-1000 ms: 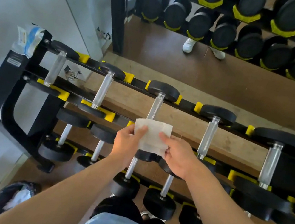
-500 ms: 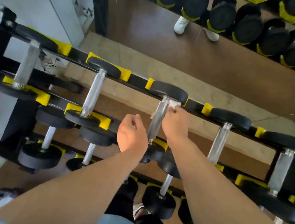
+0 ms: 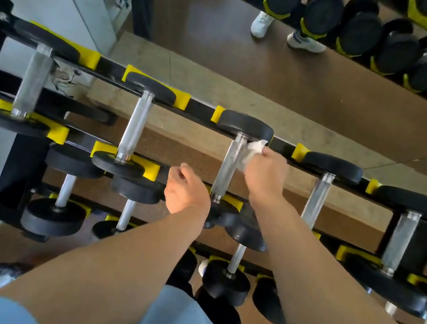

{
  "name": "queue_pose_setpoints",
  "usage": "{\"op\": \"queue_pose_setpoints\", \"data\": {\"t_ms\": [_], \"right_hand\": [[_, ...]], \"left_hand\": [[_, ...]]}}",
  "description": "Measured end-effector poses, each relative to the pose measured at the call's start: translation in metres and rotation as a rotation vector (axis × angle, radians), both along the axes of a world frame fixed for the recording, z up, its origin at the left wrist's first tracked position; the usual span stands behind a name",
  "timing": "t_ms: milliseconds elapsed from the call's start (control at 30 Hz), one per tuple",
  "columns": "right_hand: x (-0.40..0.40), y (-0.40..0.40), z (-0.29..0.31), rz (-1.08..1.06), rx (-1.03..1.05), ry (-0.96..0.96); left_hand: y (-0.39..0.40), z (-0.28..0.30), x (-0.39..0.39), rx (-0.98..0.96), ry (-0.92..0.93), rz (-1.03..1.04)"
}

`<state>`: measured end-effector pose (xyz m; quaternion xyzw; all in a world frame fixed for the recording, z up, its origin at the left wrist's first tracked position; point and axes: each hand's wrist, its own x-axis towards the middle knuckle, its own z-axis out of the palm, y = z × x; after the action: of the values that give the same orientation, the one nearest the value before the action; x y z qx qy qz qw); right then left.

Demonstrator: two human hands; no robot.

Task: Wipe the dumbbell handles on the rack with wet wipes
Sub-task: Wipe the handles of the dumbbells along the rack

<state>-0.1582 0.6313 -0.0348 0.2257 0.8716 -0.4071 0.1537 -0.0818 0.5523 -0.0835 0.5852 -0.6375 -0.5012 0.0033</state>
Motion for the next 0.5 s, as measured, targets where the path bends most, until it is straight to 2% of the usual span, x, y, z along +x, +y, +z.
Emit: {"op": "queue_pose_setpoints", "data": {"t_ms": [100,233,267,333,400,433,500], "right_hand": [[0.03,-0.02,-0.005,0.24,0.162,0.078],[0.071,0.023,-0.017,0.707,0.288,0.149],[0.071,0.035,-0.015,0.742,0.272,0.164],[0.059,0.042,-0.006,0.665,0.173,0.241],[0.038,0.034,0.004,0.591,0.084,0.44],[0.025,0.029,0.003,0.67,0.086,0.568],[-0.002,0.024,-0.014,1.07,0.225,0.763]], "left_hand": [[-0.002,0.001,0.0,-0.011,-0.024,-0.007],[-0.004,-0.006,-0.003,-0.027,-0.047,-0.009],[-0.003,-0.006,-0.003,-0.03,-0.045,-0.01],[-0.002,-0.006,-0.003,-0.018,-0.025,0.0],[-0.001,-0.005,-0.002,-0.004,-0.011,0.049],[-0.001,-0.006,-0.002,-0.003,-0.01,0.083],[-0.002,-0.007,-0.002,0.001,-0.021,0.143]]}}
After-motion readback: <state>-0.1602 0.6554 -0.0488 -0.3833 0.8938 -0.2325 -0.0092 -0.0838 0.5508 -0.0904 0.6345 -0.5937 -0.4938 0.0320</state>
